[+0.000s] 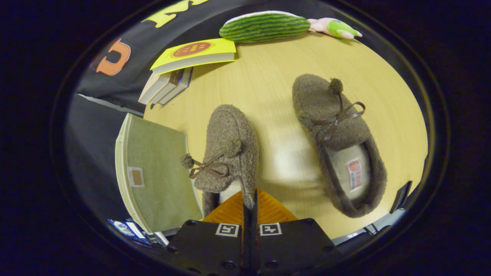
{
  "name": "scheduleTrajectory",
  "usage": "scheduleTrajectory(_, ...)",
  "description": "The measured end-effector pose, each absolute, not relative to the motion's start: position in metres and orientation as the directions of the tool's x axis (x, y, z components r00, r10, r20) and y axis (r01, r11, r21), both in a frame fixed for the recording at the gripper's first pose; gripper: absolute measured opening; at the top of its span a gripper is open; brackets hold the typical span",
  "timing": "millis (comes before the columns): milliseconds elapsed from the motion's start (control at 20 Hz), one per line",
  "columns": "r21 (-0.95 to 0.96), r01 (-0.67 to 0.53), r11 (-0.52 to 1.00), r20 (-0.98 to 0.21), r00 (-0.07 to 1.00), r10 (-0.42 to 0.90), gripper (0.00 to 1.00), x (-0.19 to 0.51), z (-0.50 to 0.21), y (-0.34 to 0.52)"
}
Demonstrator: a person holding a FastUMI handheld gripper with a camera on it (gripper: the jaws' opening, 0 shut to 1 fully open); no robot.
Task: Open the storage box then place both shoes into the box .Put the left shoe in first, then the right shoe, with the right side of both shoes facing outward in a uniform manner.
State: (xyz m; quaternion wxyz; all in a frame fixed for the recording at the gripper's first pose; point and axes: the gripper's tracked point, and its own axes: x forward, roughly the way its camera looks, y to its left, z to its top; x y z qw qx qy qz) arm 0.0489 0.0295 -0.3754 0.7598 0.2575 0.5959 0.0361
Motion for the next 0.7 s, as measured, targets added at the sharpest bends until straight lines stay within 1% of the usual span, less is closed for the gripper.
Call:
scheduleTrajectory(150,0.454,0.240,0.858,-0.870,0.326,0.369,0.06,0.038,-0.336,0.036)
scheduleTrajectory(350,0.496,0.200,0.845,-0.831,0.391,0.395,0.06,0.025,-0.262,0.061)
scheduleTrajectory(550,0.544,0.142,0.827,-0.787,0.428,0.444,0.06,0.018,-0.197,0.112)
scheduleTrajectory(700,0.593,0.131,0.795,-0.757,0.426,0.495,0.06,0.024,-0.173,0.163)
